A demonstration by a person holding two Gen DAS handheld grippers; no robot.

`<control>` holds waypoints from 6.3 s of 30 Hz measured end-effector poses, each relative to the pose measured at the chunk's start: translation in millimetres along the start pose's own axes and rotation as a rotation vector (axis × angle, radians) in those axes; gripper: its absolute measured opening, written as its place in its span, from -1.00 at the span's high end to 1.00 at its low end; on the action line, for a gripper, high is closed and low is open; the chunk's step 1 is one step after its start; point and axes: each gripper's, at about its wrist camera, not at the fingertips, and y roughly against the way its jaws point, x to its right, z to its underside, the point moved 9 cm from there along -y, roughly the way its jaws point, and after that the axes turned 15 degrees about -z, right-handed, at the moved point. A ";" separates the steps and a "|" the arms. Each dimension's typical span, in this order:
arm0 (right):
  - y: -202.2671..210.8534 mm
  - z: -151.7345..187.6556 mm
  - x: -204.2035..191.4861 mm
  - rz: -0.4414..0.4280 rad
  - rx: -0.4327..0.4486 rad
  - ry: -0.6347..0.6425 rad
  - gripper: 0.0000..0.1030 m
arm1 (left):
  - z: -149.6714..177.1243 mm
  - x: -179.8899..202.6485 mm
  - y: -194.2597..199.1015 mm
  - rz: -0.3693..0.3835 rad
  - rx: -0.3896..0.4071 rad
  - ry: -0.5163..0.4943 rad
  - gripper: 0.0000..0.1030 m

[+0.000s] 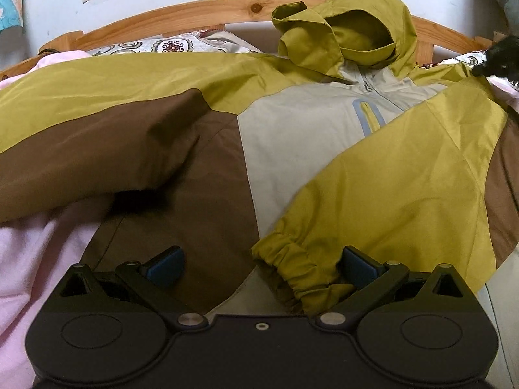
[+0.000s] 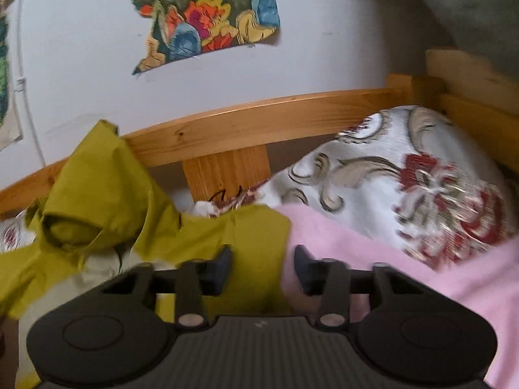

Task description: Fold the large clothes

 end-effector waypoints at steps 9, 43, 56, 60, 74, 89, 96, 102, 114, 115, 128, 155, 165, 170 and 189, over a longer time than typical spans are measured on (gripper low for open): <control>-11.8 -19.8 -28.2 0.089 0.054 0.219 0.76 | -15.1 -25.2 43.7 0.001 0.054 0.025 -0.99; 233.1 239.3 -171.6 -0.336 -0.065 -0.124 -0.98 | -104.1 -272.7 136.1 -0.524 0.505 0.562 0.94; 273.6 217.3 -100.2 -0.013 0.145 -0.081 -0.97 | -162.9 57.2 198.7 0.380 0.695 0.070 0.95; 293.5 208.2 -63.0 0.141 0.237 -0.058 -0.97 | -120.0 137.9 155.3 0.599 0.436 -0.034 0.70; 299.0 206.3 -40.1 0.174 0.256 -0.037 -0.99 | -63.0 102.1 111.9 0.404 0.240 -0.090 -0.66; 160.5 91.0 -88.5 -0.198 0.050 0.098 -0.99 | -183.2 -3.6 -19.8 0.162 0.163 -0.037 -0.98; 21.3 -27.9 -110.6 -0.265 0.062 0.164 -0.94 | -263.9 -6.9 -105.4 0.200 0.196 0.196 -0.94; -56.9 -98.5 -126.5 -0.236 0.116 0.225 -0.86 | -293.4 10.0 -152.4 0.358 0.139 0.357 -0.58; -24.4 -60.0 -131.2 -0.330 0.110 0.294 0.93 | -282.0 17.0 -116.1 0.487 0.220 0.403 0.99; -7.9 -51.5 -134.6 -0.347 0.127 0.322 0.93 | -272.6 14.3 -100.5 0.496 0.251 0.376 0.99; 99.2 121.6 -146.3 -0.329 -0.106 0.709 0.84 | -105.6 -4.1 -13.5 0.556 0.125 0.150 0.09; 7.0 145.2 -127.9 -0.141 -0.101 0.696 -0.83 | -97.6 67.1 -74.2 0.293 0.073 -0.027 -0.76; 13.6 44.0 -135.9 0.038 0.206 0.694 -0.87 | -189.5 53.0 -60.6 0.141 0.362 0.057 -0.92; -48.4 47.0 -101.4 0.125 0.087 0.666 -0.88 | -174.5 77.7 -132.7 0.043 0.227 -0.055 -0.89; 24.4 110.0 -55.5 0.135 -0.034 0.555 -0.99 | -87.8 48.3 -72.5 0.102 0.158 -0.026 -0.98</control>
